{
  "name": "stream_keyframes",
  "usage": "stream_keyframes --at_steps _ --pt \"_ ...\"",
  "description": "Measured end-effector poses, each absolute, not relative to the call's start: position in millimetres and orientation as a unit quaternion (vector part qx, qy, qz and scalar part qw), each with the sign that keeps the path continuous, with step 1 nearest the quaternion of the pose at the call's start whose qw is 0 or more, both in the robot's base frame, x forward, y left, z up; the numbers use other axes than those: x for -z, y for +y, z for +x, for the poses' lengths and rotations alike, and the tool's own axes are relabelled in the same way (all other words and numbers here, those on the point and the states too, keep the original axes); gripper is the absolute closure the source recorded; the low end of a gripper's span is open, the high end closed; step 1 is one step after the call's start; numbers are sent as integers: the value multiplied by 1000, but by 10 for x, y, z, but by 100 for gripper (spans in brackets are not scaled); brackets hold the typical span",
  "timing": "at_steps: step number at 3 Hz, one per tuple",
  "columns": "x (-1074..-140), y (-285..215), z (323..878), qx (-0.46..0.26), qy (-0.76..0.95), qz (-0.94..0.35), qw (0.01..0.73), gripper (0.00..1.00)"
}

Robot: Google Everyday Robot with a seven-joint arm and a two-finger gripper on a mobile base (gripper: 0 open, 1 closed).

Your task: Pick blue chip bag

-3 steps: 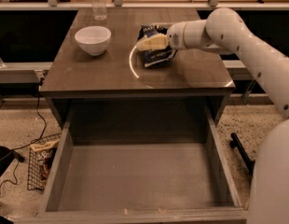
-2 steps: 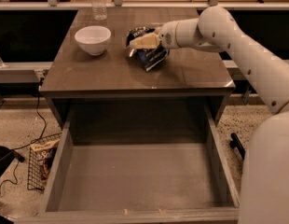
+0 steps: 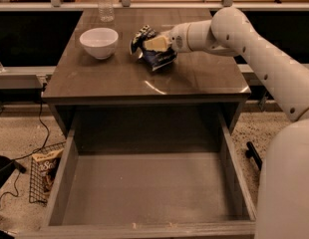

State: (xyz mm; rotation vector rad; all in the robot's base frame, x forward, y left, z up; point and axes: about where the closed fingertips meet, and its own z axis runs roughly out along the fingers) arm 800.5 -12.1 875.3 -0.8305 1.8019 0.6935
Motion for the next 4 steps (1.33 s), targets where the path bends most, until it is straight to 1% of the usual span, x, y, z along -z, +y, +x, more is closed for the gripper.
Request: stream_keyframes --at_steps 1,2,3,4 --pt "-8738 -89 8004 -288 744 -344 495 92" --pt "-8727 -65 8003 -289 744 -345 494 100" --pt "-8945 -105 7918 -295 730 -356 503 100" --pt "-9431 -226 7611 -286 706 -376 527 100"
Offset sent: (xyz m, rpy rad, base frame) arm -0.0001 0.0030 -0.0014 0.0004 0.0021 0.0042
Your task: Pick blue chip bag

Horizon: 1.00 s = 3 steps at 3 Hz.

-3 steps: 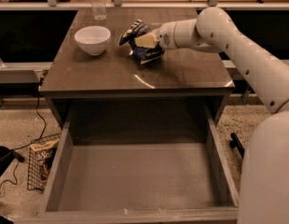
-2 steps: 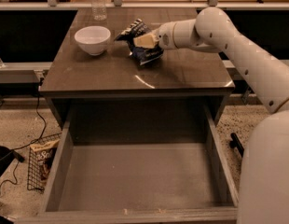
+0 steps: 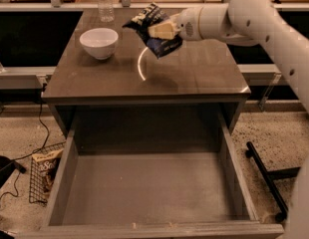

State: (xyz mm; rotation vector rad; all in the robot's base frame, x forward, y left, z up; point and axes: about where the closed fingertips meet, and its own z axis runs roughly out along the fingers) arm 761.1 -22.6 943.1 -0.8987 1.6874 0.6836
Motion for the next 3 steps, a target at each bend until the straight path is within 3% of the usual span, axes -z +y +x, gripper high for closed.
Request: stream_keyframes --at_steps 1,3 --pt "-10095 -349 7091 -260 679 -403 556 100" --pt "-10913 -409 6661 -263 625 -433 594 100"
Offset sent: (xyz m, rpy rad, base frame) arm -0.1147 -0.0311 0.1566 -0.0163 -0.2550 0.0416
